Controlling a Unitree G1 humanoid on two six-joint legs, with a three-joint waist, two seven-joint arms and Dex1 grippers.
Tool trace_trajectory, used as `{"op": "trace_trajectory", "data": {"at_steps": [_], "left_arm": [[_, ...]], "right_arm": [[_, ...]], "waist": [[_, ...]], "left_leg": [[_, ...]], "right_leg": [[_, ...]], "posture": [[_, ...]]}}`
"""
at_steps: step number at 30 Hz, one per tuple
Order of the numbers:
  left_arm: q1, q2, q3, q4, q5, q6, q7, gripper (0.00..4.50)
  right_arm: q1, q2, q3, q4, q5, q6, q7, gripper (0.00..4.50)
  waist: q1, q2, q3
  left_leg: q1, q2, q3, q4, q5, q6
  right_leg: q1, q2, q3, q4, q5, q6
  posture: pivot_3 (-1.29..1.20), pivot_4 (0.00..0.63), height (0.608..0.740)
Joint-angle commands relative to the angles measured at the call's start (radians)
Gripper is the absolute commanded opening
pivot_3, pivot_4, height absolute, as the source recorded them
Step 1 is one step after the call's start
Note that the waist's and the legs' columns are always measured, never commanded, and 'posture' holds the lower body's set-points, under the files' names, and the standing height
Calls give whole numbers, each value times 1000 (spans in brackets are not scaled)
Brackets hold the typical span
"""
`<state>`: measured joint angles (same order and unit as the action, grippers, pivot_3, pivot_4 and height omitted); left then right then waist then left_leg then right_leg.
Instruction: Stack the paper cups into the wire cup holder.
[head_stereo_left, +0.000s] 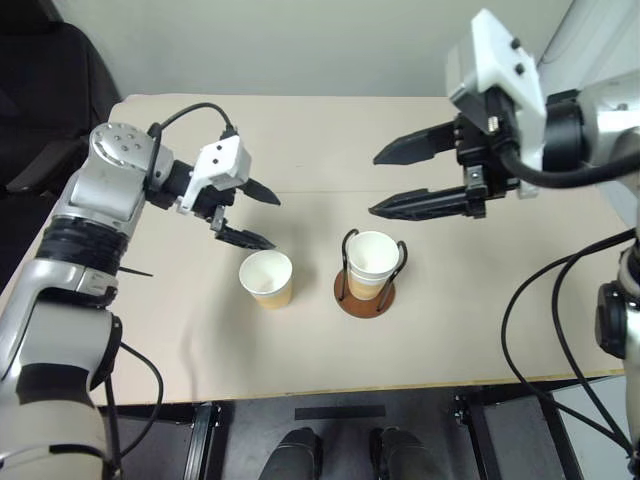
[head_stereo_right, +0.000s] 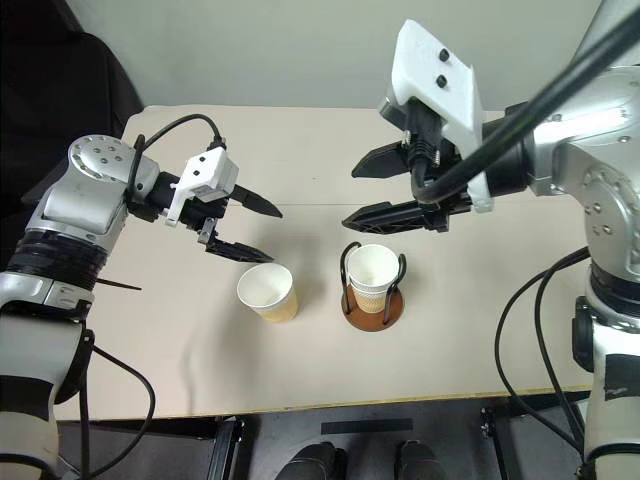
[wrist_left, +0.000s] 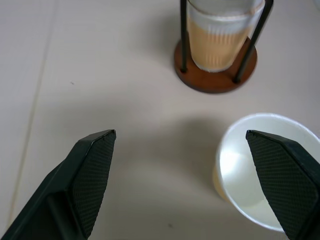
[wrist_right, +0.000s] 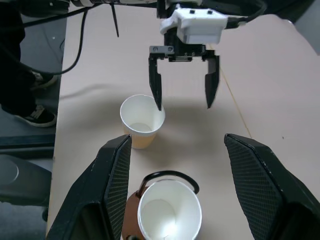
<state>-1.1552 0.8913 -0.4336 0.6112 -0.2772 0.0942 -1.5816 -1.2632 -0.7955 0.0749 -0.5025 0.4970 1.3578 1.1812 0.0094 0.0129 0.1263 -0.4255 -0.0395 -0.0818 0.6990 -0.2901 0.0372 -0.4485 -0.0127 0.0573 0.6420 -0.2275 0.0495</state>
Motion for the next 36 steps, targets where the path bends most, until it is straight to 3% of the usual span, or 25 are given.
{"op": "trace_trajectory", "data": {"at_steps": [1,14,25,36], "left_arm": [[-21,16,-11,-2,-30,-23,-33,4500],[-36,33,-99,22,-68,-43,-33,4500],[-61,28,-207,42,-103,-77,-33,4500],[-92,23,-285,41,-159,-52,-33,4500]], "right_arm": [[7,-22,-51,-54,58,32,-52,2948],[70,-48,-148,-145,226,160,-212,2948],[47,-45,-105,-111,290,160,-294,2948],[284,-251,-74,-165,256,-181,-159,2948]], "waist": [[0,0,0],[1,0,0],[3,0,0],[11,0,0]], "left_leg": [[0,0,0,0,0,0],[0,0,0,0,0,0],[-1,0,0,1,0,0],[-3,0,0,2,0,0]], "right_leg": [[0,0,0,0,0,0],[-1,0,0,1,0,1],[-1,0,0,2,0,1],[-2,-1,-1,3,0,1]], "posture": [[0,150,740],[0,150,740],[0,150,740],[0,150,740]]}}
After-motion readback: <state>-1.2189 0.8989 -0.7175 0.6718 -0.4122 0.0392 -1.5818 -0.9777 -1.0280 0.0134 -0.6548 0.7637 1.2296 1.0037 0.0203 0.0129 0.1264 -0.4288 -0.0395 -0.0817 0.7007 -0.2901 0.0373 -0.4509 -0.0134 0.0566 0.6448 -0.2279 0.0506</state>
